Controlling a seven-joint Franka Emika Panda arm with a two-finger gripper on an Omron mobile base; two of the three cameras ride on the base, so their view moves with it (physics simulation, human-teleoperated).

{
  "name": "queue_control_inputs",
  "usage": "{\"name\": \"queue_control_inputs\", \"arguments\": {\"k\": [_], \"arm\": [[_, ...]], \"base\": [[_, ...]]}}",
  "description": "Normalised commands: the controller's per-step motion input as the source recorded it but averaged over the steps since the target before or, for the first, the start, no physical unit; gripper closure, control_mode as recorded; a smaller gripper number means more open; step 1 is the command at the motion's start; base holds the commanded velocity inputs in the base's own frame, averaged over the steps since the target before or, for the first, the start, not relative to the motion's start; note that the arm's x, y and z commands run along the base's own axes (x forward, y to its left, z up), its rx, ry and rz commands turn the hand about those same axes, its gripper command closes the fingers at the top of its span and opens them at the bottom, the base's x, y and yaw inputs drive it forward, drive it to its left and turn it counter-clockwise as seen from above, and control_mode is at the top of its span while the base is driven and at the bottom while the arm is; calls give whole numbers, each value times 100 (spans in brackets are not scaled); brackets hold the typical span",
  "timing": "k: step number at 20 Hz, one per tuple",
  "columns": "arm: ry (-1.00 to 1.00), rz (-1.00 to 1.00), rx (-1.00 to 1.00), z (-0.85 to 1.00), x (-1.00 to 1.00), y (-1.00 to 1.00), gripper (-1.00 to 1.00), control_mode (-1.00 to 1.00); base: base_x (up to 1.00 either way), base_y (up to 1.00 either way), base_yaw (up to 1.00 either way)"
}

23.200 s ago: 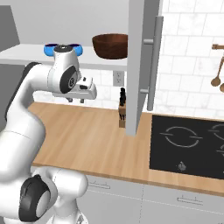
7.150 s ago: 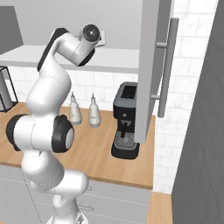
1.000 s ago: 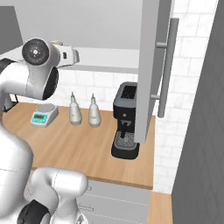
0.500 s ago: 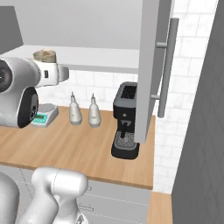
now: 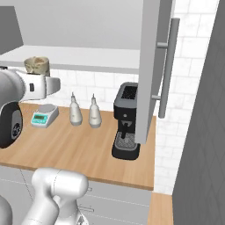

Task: Gather all objects into one cabinet and sort the glasses and bowls to opposite sides.

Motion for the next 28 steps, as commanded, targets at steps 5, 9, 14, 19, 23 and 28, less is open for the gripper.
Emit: {"name": "queue_control_inputs", "arguments": {"k": [5,9,14,19,23,28], "arm": [[5,0,0,1,-15,0,100,-100],[8,-5,0,0,-25,0,100,-100],[3,-7,0,0,-19,-3,100,-100],[0,-8,0,0,-14,-16,100,-100],[0,-4,0,0,-19,-25,100,-100],[0,0,0,0,-11,-16,100,-100]], "base": [[0,0,0],[0,0,0],[0,0,0],[0,0,0],[0,0,0],[0,0,0]]}}
